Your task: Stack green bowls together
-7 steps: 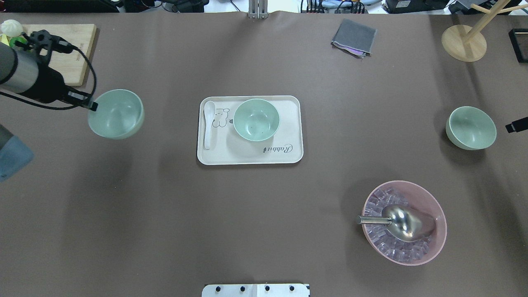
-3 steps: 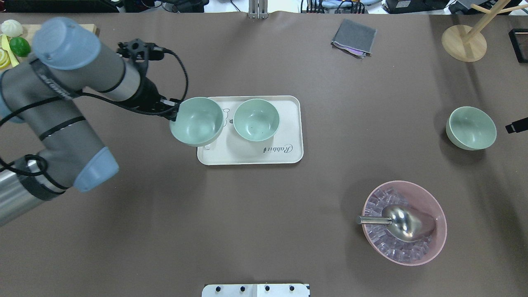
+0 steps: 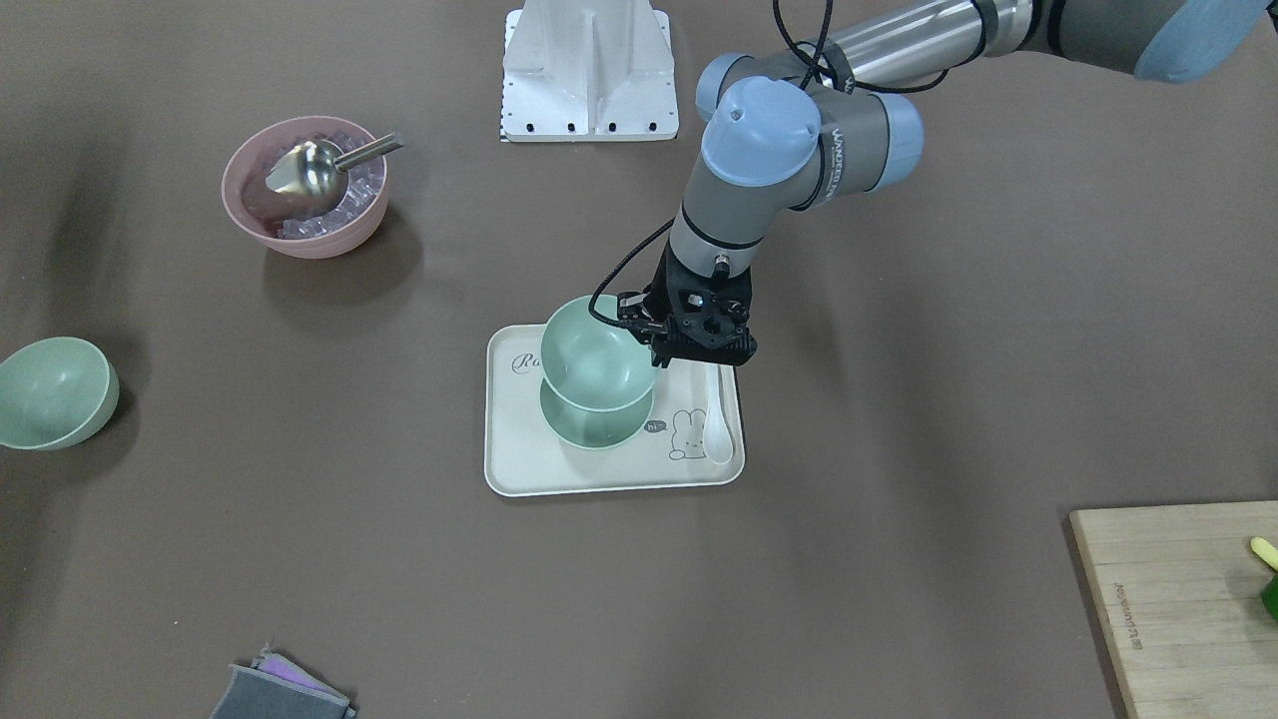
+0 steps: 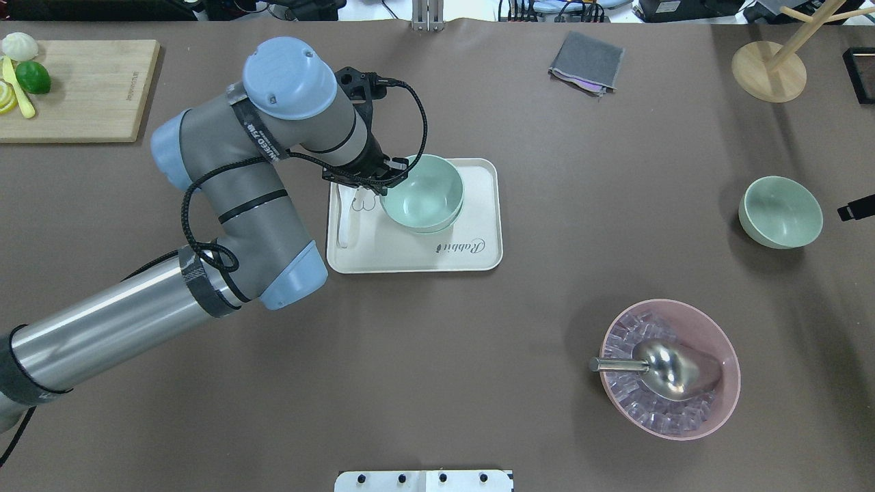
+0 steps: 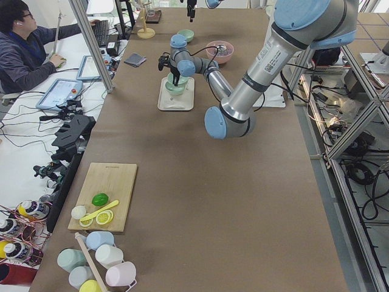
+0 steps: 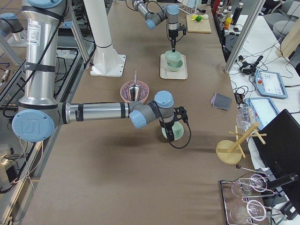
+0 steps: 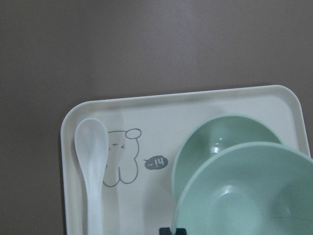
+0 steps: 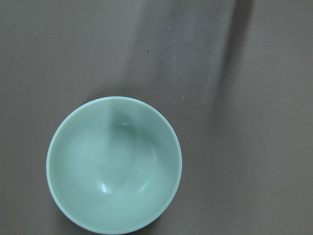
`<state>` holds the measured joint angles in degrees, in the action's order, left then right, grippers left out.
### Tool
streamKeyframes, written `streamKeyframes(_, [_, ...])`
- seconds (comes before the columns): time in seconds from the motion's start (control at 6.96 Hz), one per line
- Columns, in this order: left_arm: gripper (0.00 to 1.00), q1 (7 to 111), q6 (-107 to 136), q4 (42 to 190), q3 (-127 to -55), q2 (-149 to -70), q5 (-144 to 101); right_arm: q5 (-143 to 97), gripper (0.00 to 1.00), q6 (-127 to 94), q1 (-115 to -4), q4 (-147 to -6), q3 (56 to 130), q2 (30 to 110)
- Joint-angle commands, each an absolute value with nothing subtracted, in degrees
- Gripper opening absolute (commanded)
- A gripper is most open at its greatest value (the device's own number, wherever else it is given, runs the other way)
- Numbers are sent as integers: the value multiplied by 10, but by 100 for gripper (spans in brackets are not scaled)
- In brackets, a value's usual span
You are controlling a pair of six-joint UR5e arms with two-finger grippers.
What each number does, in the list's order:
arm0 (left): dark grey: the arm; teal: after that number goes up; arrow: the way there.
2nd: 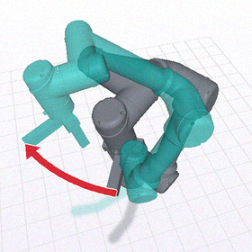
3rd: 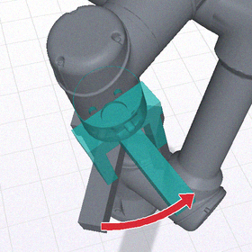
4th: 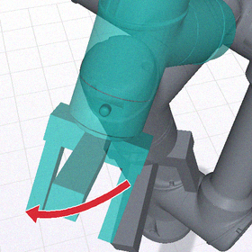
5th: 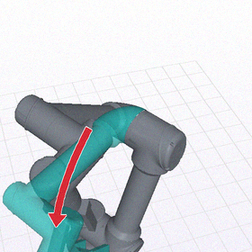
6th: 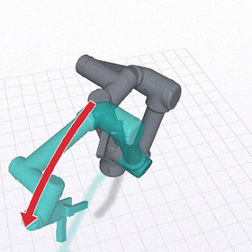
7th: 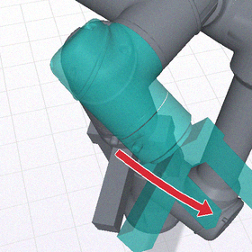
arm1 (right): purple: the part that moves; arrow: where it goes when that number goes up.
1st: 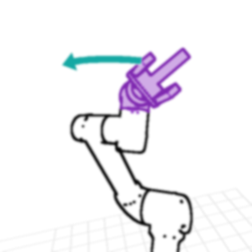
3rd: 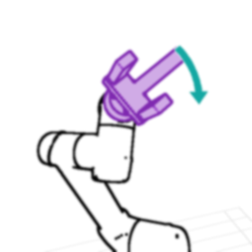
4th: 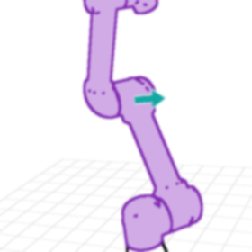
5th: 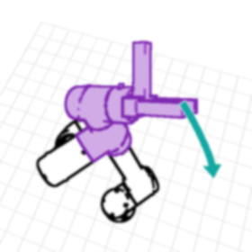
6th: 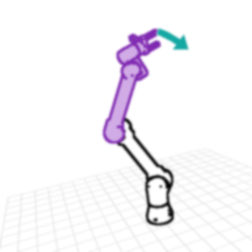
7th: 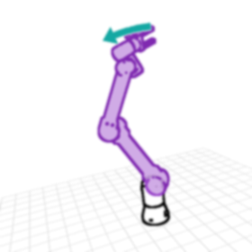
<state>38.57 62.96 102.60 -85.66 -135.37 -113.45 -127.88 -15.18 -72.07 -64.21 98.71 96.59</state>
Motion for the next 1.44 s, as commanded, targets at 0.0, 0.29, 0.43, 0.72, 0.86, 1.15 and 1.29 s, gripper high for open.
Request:
streamKeyframes(0.0, [0,385,634,1053,-821,-1365,-1111,-1279,100,-152,-721,-642,987,966])
streamKeyframes(0.29, [0,377,635,1054,-815,-1364,-1103,-1279,100,-152,-721,-642,987,965])
streamKeyframes(0.43, [0,371,640,1054,-815,-1363,-1092,-1279,100,-152,-721,-642,987,965])
streamKeyframes(0.72, [0,361,642,1060,-810,-1362,-1075,-1278,100,-152,-721,-642,986,965])
streamKeyframes(0.86, [0,360,642,1063,-809,-1362,-1075,-1278,100,-152,-721,-642,986,966])
streamKeyframes(1.15, [0,361,642,1063,-809,-1362,-1075,-1278,100,-152,-721,-642,985,966])
streamKeyframes(1.29, [0,361,642,1066,-809,-1362,-1075,-1279,100,-152,-721,-642,985,966])
